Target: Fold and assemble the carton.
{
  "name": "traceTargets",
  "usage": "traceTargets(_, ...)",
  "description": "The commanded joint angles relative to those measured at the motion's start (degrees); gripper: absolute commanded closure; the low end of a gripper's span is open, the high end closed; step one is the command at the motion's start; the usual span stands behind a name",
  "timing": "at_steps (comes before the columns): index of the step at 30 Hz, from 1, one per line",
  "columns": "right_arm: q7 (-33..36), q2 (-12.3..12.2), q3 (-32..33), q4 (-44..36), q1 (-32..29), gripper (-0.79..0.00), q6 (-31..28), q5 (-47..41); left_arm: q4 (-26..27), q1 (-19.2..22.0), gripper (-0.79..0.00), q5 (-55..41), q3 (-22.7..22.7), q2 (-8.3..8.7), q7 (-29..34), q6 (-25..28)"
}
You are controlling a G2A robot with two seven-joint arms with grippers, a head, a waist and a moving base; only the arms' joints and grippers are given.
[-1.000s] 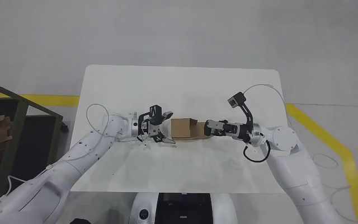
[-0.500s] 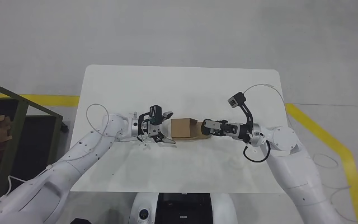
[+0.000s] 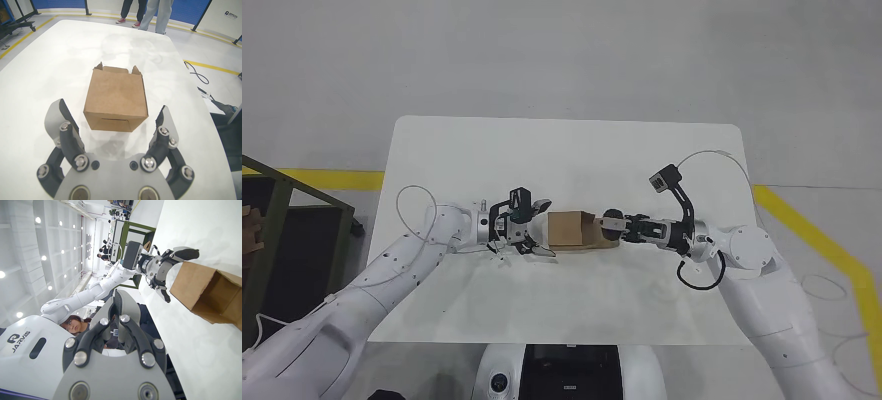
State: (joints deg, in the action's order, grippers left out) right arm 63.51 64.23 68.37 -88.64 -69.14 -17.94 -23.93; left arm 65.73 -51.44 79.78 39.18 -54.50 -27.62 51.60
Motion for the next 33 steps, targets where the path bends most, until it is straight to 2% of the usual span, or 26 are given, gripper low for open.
traceTargets(1,-1.25,-0.01,-0.1,-0.3,-0.28,0.0,0.59,0.82,0.0,0.0,-0.785,0.0,0.0,0.0,0.0,0.0)
traceTargets(7,-2.63,-0.07,-1.46,0.31,0.46,0.0,3.73,5.24,0.38,-1.45,-0.785,-1.0,0.7,0.01,1.63,-2.21)
traceTargets(13,-4.23,0.48,-4.32,4.7,2.51,0.0,4.79,6.75,-0.6,-3.59,-0.785,-1.73,1.78,0.16,1.05,-2.77)
traceTargets(25,-7.75,1.3,-7.1,14.17,4.64,0.0,4.15,7.62,-2.26,-1.77,-0.785,2.0,-0.08,-1.99,-1.43,-5.57)
traceTargets(33,-8.99,0.71,-6.54,14.47,3.16,0.0,7.29,11.8,-3.47,-0.07,-0.785,3.19,-0.8,-3.25,-0.58,-5.51)
